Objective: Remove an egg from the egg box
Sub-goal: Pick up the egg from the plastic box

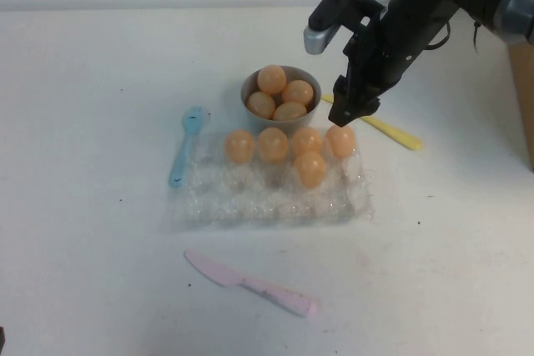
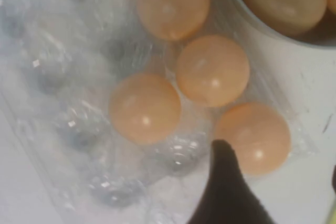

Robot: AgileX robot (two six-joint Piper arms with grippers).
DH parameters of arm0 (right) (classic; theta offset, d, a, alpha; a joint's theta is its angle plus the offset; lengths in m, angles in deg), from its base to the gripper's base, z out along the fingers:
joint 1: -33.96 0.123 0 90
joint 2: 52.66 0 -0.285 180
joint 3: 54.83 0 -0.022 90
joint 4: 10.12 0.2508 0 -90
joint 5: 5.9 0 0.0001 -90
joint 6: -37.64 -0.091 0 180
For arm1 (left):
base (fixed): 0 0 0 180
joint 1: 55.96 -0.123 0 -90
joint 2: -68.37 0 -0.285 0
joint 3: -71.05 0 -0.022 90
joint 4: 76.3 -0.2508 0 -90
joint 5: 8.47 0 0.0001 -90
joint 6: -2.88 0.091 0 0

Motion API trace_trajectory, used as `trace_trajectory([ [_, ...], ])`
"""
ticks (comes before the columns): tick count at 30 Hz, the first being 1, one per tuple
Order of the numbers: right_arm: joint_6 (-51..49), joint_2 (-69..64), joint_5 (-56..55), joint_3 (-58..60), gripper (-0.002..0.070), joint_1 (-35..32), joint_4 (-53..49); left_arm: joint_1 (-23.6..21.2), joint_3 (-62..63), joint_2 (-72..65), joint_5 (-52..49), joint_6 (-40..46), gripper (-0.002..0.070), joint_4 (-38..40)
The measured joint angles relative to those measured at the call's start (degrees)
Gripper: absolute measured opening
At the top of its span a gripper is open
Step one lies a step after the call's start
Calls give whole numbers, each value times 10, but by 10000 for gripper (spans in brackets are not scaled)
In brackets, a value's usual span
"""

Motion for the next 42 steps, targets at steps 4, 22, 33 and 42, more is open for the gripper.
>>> trace_trajectory([
  [4, 90, -7, 0, 0, 386, -3, 1, 0, 0, 0, 0, 0, -4, 0],
  [22, 217, -55, -2, 0, 480, -3, 22, 0, 0, 0, 0, 0, -4, 0],
  [33, 229, -59, -7, 0, 480, -18, 25, 0, 0, 0, 0, 0, -4, 0],
  [42, 232, -74, -23, 0, 480, -19, 45, 0, 0, 0, 0, 0, -4, 0],
])
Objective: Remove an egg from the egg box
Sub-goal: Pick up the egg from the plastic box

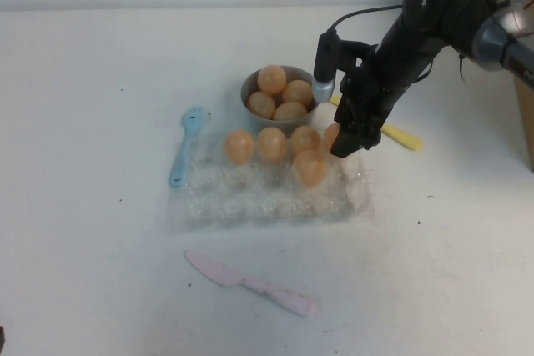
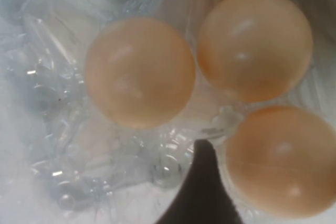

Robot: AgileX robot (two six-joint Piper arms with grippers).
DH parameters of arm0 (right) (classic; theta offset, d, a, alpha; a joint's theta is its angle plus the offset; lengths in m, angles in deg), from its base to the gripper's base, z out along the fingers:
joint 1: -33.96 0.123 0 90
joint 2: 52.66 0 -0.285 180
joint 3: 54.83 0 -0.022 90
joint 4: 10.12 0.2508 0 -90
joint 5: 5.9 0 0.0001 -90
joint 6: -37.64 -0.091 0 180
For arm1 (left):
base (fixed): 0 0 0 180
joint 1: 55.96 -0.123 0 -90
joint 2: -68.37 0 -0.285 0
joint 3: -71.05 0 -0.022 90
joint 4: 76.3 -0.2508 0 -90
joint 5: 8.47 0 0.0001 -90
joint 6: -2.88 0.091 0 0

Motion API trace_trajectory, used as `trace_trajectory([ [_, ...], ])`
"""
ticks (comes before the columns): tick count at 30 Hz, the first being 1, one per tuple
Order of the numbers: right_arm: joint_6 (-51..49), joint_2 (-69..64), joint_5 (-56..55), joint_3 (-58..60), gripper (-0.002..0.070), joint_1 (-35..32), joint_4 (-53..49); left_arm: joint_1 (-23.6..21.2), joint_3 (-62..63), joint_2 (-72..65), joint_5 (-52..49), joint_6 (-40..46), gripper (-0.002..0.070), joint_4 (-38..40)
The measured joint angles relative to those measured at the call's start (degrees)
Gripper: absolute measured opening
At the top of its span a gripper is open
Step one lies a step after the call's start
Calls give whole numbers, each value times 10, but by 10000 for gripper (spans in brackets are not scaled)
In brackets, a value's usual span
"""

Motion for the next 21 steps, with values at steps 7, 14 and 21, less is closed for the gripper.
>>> trace_trajectory([
  [7, 9, -8, -2, 0, 480, 0, 2, 0, 0, 0, 0, 0, -4, 0],
  [14, 13, -10, -7, 0, 393, 0, 2, 0, 0, 0, 0, 1, -4, 0],
  [21, 13, -7, -8, 0, 357, 0, 15, 0, 0, 0, 0, 2, -4, 0],
])
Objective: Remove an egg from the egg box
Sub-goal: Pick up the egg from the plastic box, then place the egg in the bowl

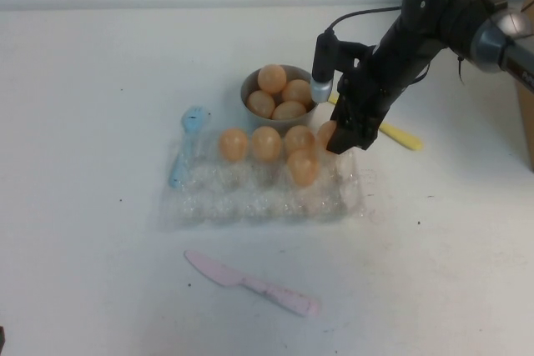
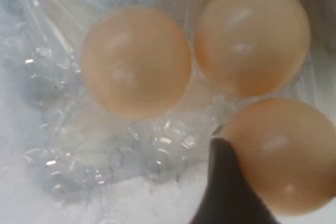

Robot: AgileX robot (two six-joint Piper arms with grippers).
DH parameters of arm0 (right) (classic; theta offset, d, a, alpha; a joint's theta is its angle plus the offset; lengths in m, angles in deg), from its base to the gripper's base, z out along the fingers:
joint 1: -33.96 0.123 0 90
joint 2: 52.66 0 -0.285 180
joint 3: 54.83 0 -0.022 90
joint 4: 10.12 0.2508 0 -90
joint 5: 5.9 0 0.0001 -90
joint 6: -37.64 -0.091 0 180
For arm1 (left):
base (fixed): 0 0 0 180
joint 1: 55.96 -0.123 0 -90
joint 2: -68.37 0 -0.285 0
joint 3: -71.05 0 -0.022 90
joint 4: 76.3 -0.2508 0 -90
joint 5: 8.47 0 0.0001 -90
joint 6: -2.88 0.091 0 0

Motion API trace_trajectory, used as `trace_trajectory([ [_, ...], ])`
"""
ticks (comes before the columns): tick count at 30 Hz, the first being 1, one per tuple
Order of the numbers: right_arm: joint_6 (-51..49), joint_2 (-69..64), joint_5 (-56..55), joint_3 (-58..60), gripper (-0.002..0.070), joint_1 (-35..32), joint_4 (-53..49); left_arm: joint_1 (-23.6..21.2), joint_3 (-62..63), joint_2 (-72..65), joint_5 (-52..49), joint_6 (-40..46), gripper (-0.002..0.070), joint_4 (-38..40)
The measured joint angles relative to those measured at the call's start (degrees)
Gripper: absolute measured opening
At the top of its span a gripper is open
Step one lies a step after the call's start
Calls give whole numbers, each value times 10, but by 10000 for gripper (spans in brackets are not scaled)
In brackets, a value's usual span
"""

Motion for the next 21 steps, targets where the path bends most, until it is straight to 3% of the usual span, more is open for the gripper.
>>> trace_trajectory([
  [15, -4, 81, 24, -9, 356, -1, 13, 0, 0, 0, 0, 0, -4, 0],
  [21, -75, 83, -96, -15, 356, -1, 95, 0, 0, 0, 0, 1, -4, 0],
])
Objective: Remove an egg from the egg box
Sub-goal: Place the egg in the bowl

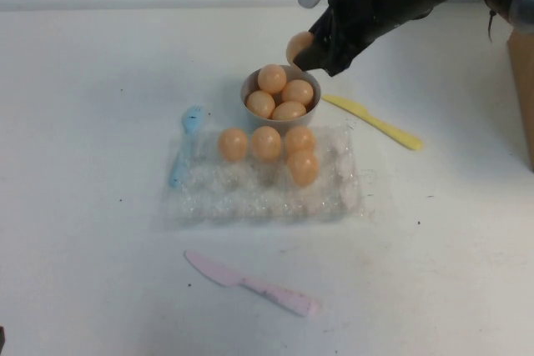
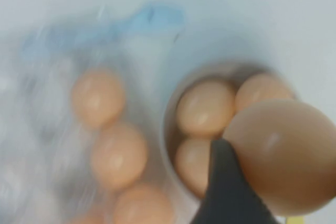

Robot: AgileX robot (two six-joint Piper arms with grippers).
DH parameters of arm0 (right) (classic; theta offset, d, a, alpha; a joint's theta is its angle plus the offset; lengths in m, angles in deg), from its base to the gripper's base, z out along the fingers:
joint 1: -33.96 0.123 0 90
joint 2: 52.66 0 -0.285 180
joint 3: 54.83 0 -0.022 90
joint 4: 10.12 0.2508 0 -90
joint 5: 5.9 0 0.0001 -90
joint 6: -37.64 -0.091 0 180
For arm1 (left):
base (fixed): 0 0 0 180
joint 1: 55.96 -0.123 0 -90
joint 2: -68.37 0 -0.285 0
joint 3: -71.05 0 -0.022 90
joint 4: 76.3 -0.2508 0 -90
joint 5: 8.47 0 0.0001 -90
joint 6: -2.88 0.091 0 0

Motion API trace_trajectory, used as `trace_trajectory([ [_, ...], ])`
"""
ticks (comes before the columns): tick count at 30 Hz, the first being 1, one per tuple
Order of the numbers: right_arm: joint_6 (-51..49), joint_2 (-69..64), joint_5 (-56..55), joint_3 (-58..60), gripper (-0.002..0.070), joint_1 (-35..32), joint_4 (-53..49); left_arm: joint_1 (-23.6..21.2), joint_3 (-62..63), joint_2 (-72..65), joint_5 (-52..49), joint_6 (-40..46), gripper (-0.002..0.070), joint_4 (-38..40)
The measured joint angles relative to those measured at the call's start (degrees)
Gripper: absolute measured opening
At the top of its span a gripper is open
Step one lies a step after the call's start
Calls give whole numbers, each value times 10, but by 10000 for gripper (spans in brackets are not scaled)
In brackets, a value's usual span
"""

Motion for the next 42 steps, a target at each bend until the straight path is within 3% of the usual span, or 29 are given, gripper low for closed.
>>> trace_trajectory([
  [5, -9, -24, -71, -1, 356, 0, 56, 0, 0, 0, 0, 1, -4, 0],
  [17, -9, -103, -84, -1, 360, 0, 73, 0, 0, 0, 0, 1, -4, 0],
  [23, -9, -108, -94, -1, 482, 0, 89, 0, 0, 0, 0, 1, -4, 0],
  [30, -16, -103, -72, -14, 502, 0, 91, 0, 0, 0, 0, 2, -4, 0],
  [33, -41, -87, -28, -27, 454, 0, 89, 0, 0, 0, 0, 2, -4, 0],
  [35, -66, -72, 6, -30, 377, 0, 86, 0, 0, 0, -1, 2, -4, 0],
  [39, -94, -33, 90, -33, 99, -9, 83, 0, 0, 0, -1, 2, -4, 0],
  [42, -111, -3, 116, -33, 16, -21, 87, 0, 0, 0, -1, 2, -4, 0],
])
